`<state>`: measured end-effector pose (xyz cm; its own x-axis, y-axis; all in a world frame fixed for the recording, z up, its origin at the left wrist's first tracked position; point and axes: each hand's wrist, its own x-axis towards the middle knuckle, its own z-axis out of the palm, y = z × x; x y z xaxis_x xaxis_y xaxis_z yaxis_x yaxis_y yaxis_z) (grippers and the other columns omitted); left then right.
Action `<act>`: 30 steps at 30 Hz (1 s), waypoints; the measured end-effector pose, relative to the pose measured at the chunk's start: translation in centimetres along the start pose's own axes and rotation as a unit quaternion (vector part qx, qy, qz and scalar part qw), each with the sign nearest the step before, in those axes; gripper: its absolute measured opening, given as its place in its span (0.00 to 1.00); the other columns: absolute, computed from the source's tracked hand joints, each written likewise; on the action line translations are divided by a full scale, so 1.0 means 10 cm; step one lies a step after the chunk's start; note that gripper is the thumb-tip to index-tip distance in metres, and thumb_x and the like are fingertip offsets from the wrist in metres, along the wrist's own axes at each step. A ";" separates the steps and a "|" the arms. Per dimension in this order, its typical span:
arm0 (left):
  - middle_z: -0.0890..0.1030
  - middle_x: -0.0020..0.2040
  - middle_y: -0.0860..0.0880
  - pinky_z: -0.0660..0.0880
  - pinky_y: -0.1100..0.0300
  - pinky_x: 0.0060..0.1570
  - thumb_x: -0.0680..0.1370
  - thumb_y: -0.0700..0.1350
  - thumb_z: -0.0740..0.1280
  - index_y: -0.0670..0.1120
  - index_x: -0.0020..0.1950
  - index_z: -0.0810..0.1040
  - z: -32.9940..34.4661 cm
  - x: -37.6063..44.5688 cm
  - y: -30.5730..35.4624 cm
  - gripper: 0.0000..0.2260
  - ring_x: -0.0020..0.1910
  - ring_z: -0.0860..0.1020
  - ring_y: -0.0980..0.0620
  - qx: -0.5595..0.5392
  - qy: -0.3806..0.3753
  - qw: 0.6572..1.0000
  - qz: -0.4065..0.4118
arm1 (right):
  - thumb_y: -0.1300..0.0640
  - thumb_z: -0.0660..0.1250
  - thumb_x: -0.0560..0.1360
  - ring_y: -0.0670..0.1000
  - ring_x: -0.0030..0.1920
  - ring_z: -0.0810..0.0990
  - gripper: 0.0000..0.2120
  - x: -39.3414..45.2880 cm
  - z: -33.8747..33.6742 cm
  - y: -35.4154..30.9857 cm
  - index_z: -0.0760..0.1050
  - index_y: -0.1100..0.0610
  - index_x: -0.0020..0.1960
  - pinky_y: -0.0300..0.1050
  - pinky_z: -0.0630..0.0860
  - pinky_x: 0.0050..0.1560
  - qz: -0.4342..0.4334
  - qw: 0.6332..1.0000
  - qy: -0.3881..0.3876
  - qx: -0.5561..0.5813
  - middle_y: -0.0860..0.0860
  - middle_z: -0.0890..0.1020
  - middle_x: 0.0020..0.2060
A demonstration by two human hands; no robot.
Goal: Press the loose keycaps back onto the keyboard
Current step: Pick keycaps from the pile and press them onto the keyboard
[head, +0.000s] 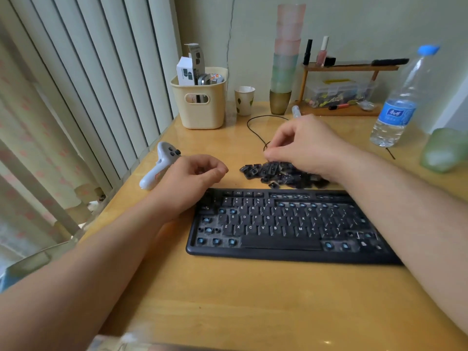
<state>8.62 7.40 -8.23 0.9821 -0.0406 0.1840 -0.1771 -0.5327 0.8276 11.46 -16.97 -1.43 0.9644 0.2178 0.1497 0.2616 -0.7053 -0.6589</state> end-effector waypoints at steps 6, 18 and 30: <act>0.86 0.49 0.59 0.78 0.57 0.58 0.80 0.55 0.72 0.59 0.53 0.86 0.09 0.22 0.46 0.04 0.51 0.82 0.59 0.143 -0.125 0.980 0.065 | 0.51 0.75 0.76 0.46 0.44 0.81 0.04 -0.29 -0.16 0.62 0.82 0.46 0.43 0.44 0.78 0.45 0.020 0.994 0.104 0.029 0.45 0.84 0.41; 0.85 0.56 0.61 0.79 0.54 0.56 0.79 0.48 0.74 0.60 0.62 0.84 0.64 0.63 0.78 0.13 0.54 0.80 0.57 0.470 -0.225 0.831 0.195 | 0.55 0.71 0.78 0.42 0.35 0.77 0.06 -0.29 -0.11 0.79 0.82 0.44 0.46 0.37 0.70 0.35 -0.049 0.996 0.078 0.005 0.43 0.82 0.37; 0.81 0.41 0.52 0.73 0.62 0.41 0.84 0.42 0.66 0.47 0.54 0.84 0.66 0.41 0.83 0.07 0.40 0.74 0.53 -0.162 -0.095 0.982 0.003 | 0.55 0.75 0.75 0.45 0.39 0.78 0.15 -0.33 -0.16 0.70 0.81 0.38 0.57 0.39 0.76 0.42 -0.144 0.978 0.129 0.078 0.42 0.79 0.45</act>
<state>11.56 -2.79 -4.13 0.9697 -0.2170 0.1126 -0.1640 -0.2357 0.9579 10.21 -23.74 -5.33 0.8340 0.2004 0.5141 0.5347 -0.5234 -0.6634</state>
